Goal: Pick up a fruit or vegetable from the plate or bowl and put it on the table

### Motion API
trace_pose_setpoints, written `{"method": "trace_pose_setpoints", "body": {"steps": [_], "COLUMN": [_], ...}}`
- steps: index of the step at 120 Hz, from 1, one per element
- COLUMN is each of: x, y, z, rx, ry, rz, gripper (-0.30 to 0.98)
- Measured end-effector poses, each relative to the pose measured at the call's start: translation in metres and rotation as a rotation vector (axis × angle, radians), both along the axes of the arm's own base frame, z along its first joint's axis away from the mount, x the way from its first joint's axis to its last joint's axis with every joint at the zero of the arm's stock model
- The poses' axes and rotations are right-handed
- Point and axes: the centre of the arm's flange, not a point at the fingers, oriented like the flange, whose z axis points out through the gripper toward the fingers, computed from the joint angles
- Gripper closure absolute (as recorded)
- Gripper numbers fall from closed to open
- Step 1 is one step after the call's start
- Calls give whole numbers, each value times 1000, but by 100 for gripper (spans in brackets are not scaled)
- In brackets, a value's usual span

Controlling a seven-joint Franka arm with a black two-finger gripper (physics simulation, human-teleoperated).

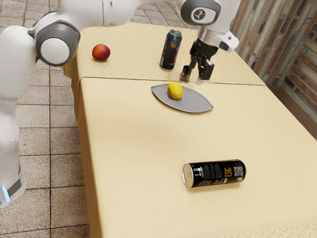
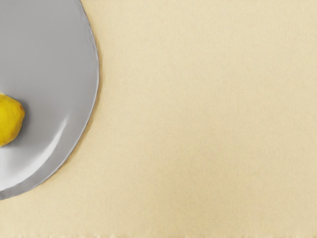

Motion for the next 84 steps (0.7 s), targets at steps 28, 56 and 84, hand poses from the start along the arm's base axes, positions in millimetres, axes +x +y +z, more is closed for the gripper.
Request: {"method": "trace_pose_setpoints", "body": {"steps": [28,56,84], "x": [-5,-28,-25], "y": [11,18,34], "z": [-1,36,30], "rx": [28,28,6], "ry": [37,-19,-15], "rz": [28,106,190], "gripper": [0,0,0]}}
